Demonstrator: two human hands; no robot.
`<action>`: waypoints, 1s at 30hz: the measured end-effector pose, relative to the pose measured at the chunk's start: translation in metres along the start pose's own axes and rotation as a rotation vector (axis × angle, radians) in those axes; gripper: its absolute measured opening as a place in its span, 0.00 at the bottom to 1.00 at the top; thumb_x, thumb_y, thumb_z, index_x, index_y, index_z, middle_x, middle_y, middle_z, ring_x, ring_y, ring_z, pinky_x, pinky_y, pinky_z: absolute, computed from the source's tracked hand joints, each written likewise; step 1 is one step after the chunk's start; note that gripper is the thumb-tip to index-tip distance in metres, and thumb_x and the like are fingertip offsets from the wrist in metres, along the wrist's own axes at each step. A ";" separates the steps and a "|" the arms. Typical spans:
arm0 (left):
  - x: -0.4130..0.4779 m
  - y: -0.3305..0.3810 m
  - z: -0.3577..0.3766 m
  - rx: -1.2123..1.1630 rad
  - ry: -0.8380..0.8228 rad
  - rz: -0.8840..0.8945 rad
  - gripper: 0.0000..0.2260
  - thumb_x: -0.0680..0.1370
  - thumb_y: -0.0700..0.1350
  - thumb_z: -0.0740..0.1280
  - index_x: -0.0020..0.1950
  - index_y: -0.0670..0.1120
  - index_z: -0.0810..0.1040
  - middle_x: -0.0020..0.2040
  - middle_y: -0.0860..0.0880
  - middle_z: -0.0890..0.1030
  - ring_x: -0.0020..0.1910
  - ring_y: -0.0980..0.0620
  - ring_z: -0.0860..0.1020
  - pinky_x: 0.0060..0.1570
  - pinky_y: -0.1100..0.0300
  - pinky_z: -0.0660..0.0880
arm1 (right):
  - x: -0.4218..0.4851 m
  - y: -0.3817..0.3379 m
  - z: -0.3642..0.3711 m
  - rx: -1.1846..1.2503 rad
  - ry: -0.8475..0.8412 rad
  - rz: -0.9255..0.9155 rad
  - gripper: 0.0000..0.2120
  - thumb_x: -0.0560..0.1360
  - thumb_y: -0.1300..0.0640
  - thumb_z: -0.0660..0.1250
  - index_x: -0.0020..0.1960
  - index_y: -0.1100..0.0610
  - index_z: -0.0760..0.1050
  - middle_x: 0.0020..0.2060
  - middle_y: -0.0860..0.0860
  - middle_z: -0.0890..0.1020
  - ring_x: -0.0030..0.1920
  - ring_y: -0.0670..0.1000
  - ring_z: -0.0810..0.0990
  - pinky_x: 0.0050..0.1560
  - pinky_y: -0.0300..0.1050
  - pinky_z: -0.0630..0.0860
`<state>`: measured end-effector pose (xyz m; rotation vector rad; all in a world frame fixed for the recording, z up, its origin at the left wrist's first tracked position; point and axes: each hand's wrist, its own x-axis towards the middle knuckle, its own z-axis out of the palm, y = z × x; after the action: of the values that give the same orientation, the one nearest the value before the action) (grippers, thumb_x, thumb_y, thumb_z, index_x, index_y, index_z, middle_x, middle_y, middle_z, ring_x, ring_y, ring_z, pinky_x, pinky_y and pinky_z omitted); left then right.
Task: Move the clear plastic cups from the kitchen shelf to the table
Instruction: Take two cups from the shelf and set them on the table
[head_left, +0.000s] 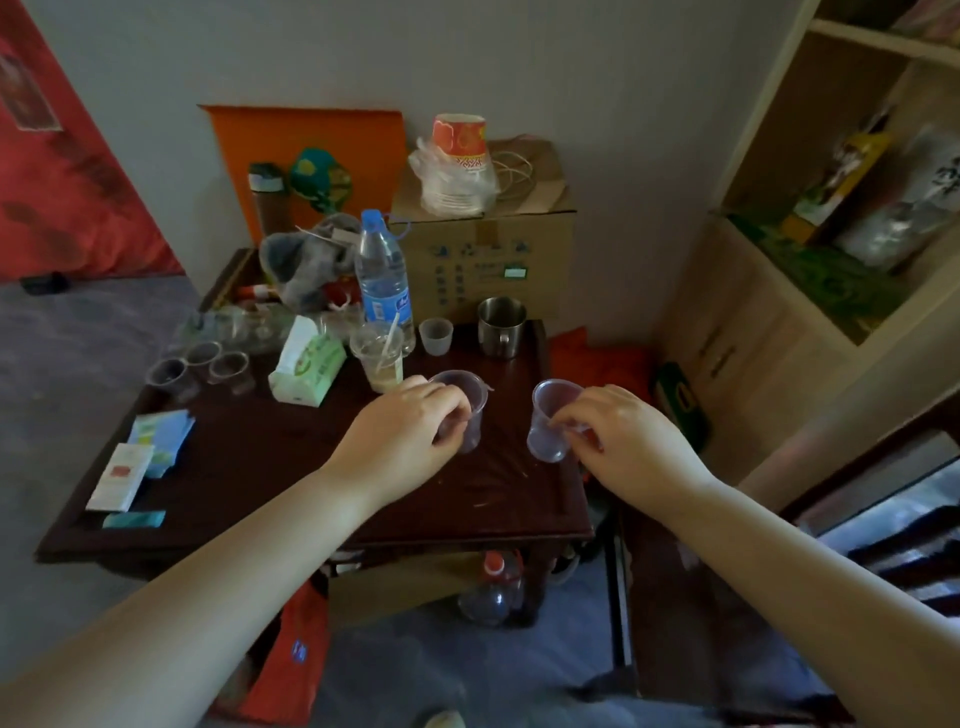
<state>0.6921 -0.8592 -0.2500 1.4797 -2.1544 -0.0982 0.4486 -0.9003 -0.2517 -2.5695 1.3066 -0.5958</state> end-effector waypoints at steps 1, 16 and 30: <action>0.007 -0.011 0.004 -0.011 -0.010 0.003 0.03 0.72 0.42 0.68 0.45 0.48 0.77 0.39 0.53 0.79 0.43 0.53 0.75 0.38 0.54 0.76 | 0.010 0.002 0.007 0.010 0.003 0.018 0.09 0.73 0.58 0.64 0.50 0.48 0.78 0.43 0.40 0.74 0.46 0.43 0.70 0.41 0.39 0.69; 0.079 -0.114 0.101 -0.116 -0.135 -0.179 0.05 0.73 0.40 0.67 0.47 0.46 0.78 0.42 0.54 0.78 0.45 0.56 0.72 0.45 0.67 0.66 | 0.115 0.067 0.090 0.126 -0.171 0.101 0.10 0.77 0.58 0.60 0.56 0.53 0.77 0.51 0.48 0.79 0.52 0.48 0.74 0.52 0.42 0.71; 0.118 -0.163 0.183 -0.088 -0.252 -0.356 0.09 0.75 0.39 0.62 0.53 0.45 0.77 0.51 0.48 0.78 0.52 0.49 0.72 0.51 0.54 0.74 | 0.189 0.145 0.174 0.031 -0.446 -0.050 0.11 0.77 0.60 0.60 0.58 0.55 0.75 0.49 0.52 0.77 0.51 0.52 0.73 0.43 0.51 0.76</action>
<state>0.7159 -1.0711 -0.4195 1.8662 -2.0159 -0.5238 0.5195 -1.1391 -0.4093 -2.5144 1.0717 -0.0376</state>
